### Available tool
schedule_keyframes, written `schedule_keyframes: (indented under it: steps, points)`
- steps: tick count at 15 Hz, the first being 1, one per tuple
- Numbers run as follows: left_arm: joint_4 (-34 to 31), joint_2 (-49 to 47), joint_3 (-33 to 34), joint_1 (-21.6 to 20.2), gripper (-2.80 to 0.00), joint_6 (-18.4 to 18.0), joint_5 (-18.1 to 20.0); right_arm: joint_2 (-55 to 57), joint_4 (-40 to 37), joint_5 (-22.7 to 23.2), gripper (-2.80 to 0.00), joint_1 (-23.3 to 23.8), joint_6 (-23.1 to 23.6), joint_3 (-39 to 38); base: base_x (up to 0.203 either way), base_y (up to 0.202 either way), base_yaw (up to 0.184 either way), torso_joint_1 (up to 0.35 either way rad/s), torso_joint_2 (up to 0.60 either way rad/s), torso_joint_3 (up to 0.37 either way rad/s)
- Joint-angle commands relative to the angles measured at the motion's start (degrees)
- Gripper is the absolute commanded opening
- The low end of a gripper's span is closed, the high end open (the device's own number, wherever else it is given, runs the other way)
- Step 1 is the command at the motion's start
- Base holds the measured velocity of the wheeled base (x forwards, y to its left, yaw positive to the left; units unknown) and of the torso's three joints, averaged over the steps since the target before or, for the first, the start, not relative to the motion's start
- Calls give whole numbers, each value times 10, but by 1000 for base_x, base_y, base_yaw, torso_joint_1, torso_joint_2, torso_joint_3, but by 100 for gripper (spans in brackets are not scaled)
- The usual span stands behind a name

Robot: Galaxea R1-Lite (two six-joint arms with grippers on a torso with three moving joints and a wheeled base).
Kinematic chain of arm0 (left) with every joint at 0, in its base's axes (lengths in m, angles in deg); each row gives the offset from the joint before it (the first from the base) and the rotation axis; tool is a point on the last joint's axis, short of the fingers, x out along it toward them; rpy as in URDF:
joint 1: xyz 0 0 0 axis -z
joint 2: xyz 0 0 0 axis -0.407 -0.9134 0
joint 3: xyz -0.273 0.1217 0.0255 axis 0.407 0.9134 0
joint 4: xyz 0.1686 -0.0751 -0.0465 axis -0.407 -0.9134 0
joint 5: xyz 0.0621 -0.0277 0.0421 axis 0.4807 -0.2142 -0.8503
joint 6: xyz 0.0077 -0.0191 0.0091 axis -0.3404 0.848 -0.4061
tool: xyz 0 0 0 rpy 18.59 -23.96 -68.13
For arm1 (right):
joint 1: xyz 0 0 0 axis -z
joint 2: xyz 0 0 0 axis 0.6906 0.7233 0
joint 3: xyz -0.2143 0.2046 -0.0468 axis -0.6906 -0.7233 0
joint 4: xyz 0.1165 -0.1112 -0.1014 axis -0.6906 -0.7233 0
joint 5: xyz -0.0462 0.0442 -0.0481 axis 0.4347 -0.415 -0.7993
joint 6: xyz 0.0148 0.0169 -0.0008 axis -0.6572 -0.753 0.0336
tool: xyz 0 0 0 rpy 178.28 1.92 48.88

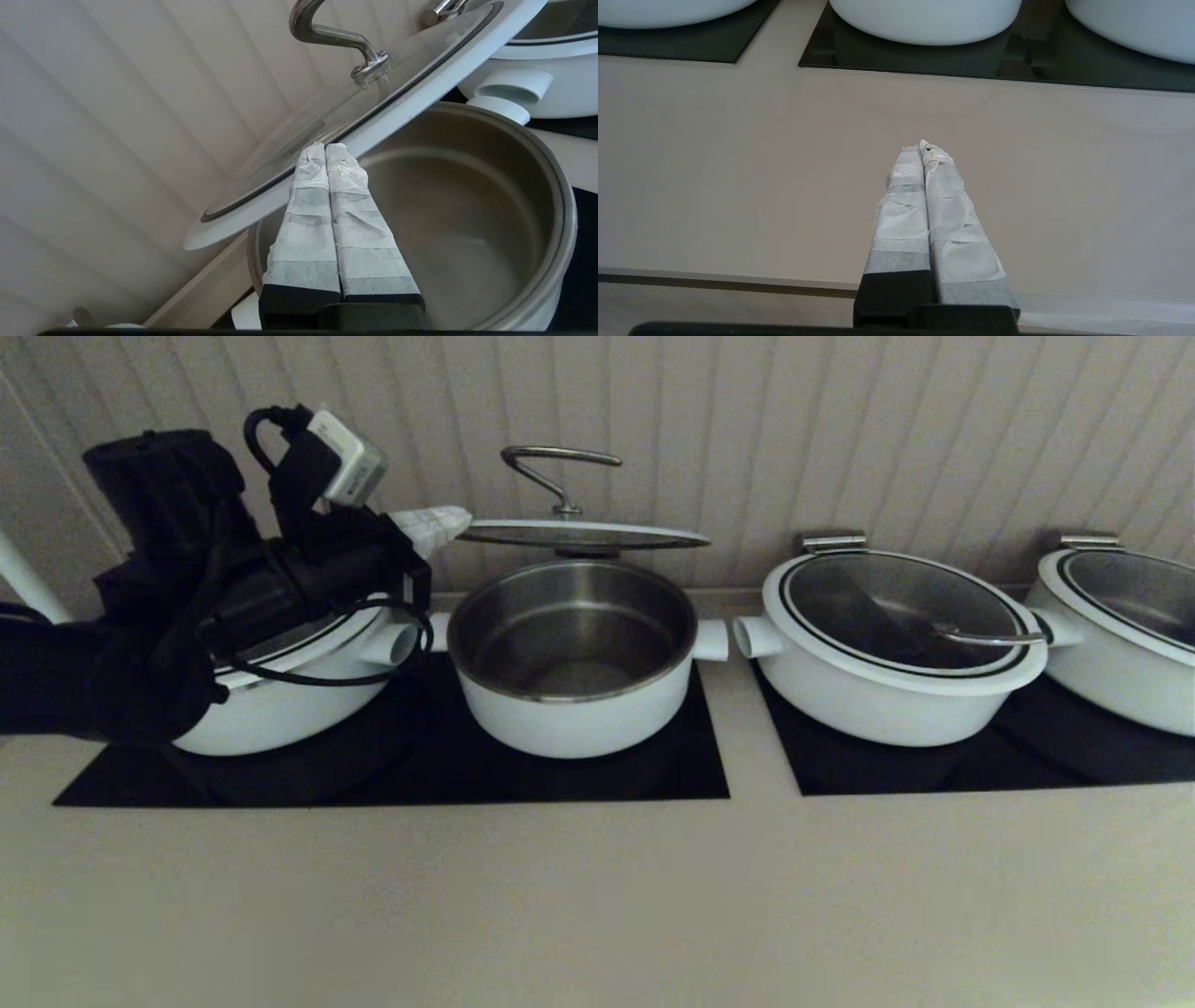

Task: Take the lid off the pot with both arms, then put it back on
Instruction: Close the pot lid

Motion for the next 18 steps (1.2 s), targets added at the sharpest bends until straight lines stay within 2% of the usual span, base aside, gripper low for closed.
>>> schedule_keyframes:
  steps: [1, 6, 14, 18]
  points:
    - [3, 5, 13, 0, -280, -1, 1, 0, 0, 0, -280, 0, 0, 0, 0, 0, 0, 0, 0, 0]
    - [32, 8, 49, 6, -280, -5, 1, 1, 0, 0, -280, 0, 0, 0, 0, 0, 0, 0, 0, 0]
    - [32, 6, 45, 15, -280, -5, 0, 1, 0, 0, -280, 0, 0, 0, 0, 0, 0, 0, 0, 0]
    - [31, 2, 18, 14, -280, -4, -1, 1, 0, 0, -280, 0, 0, 0, 0, 0, 0, 0, 0, 0]
